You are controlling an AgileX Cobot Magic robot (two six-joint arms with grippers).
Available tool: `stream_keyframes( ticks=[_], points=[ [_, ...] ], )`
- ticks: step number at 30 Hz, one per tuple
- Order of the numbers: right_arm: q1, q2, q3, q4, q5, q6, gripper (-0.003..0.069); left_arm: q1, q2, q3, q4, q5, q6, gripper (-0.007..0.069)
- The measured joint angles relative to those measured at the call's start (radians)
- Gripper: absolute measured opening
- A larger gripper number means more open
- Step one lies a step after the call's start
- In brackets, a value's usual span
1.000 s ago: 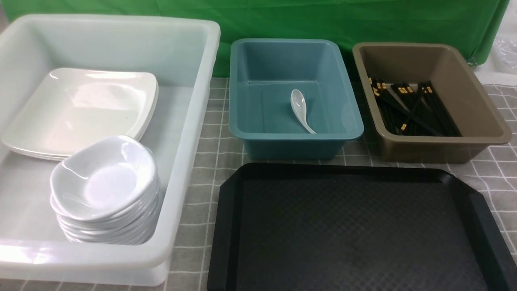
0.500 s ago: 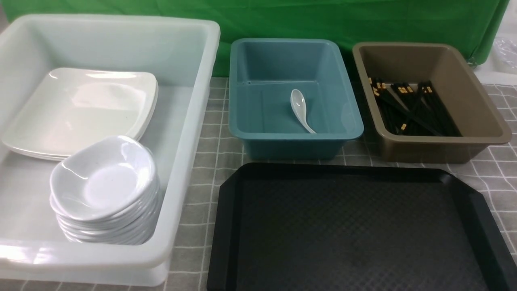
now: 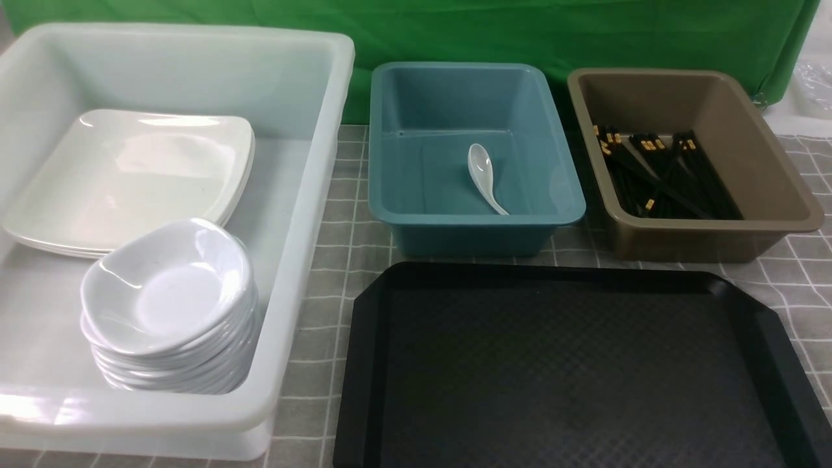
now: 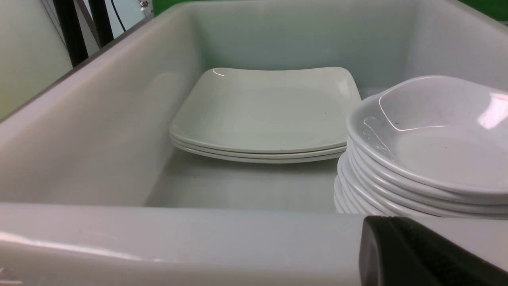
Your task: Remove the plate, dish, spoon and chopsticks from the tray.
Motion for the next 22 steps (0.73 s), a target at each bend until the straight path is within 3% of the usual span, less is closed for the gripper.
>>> stream_keyframes(
  ticks=[22],
  points=[
    [0.000, 0.000, 0.000, 0.000, 0.000, 0.000, 0.0227, 0.000, 0.000, 0.000, 0.000, 0.000, 0.004, 0.0010]
  ],
)
